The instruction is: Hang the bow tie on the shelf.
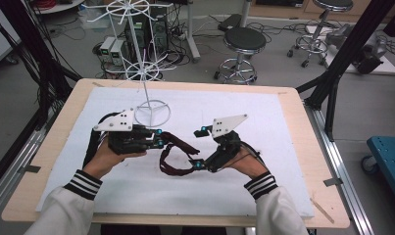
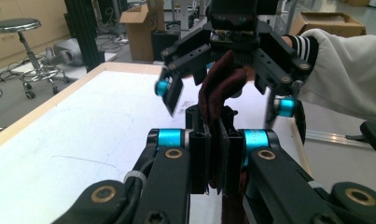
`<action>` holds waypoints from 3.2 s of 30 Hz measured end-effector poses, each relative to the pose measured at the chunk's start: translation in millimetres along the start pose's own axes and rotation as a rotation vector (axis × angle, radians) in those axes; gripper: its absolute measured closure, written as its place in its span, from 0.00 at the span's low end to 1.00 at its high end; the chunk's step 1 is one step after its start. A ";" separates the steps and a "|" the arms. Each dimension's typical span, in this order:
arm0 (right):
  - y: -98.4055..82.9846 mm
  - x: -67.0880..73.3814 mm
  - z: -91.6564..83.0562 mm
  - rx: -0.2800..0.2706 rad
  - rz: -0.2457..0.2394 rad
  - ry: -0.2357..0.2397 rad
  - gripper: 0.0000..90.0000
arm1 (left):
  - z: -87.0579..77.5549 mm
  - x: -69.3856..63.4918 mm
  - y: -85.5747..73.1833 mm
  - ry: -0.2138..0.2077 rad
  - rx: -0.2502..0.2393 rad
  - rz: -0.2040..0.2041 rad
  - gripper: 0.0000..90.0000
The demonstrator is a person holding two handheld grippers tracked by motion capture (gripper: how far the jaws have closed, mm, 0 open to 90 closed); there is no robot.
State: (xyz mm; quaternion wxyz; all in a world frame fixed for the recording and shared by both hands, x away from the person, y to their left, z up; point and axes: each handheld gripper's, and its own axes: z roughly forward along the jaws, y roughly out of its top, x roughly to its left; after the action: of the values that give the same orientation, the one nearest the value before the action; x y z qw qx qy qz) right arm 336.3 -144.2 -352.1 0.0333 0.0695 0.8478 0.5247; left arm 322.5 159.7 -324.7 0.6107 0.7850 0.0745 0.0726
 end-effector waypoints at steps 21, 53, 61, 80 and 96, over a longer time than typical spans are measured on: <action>-16.1 6.1 -34.4 -0.058 0.056 -0.186 0.01 | -28.6 4.2 8.6 0.104 -0.050 0.003 0.94; -57.6 27.6 -83.8 -0.188 0.128 -0.438 0.01 | -80.0 30.6 27.7 0.335 -0.095 -0.004 0.94; -78.5 29.8 -94.1 -0.211 0.154 -0.497 0.01 | -89.0 44.0 34.3 0.387 -0.092 -0.001 0.94; -105.6 33.7 -103.4 -0.270 0.194 -0.580 0.01 | -86.5 70.9 48.7 0.453 -0.037 -0.016 0.94; -118.9 35.4 -101.3 -0.316 0.213 -0.640 0.01 | -81.9 94.4 57.1 0.479 0.055 -0.015 0.94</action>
State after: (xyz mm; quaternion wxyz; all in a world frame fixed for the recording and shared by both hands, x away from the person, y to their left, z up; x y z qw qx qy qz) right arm 278.3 -280.7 -412.5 0.2520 0.3118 0.6911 0.6013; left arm 399.7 242.9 -247.3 0.5546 0.7611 0.2251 0.2501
